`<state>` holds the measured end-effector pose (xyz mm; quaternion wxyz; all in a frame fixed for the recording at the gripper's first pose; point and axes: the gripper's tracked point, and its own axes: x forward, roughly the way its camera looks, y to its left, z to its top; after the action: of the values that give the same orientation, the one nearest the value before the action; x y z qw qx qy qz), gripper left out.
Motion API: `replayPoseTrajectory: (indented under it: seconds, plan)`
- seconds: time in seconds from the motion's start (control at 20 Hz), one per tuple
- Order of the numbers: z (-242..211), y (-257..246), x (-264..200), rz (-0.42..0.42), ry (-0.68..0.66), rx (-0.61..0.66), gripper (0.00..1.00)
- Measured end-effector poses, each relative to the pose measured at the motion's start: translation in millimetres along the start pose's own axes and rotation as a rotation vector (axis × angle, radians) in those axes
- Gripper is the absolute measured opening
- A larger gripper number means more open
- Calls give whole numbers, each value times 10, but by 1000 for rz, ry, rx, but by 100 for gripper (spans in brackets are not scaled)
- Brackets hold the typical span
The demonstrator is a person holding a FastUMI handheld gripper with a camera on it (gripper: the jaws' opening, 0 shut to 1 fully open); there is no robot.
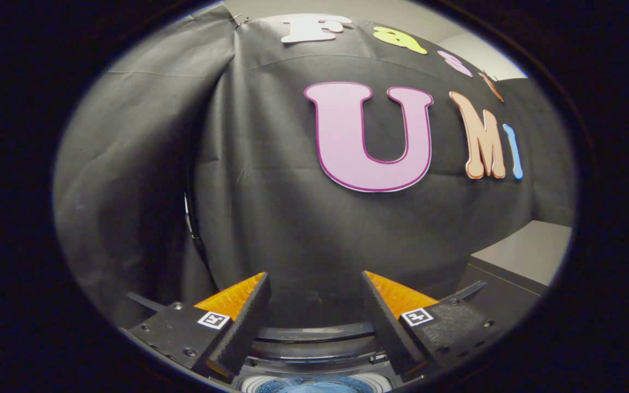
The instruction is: Put the clothes into the washing machine and then close the washing machine lid.
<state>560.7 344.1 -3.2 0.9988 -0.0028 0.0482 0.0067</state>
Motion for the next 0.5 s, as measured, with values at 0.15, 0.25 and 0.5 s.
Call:
replayPoseTrajectory:
  seconds: [0.15, 0.25, 0.5]
  plan:
    - [20, -3, -14, 7, -12, 2, 99]
    - [30, 2, -16, 9, -18, 2, 99]
    - [8, 9, 7, 1, -40, 8, 98]
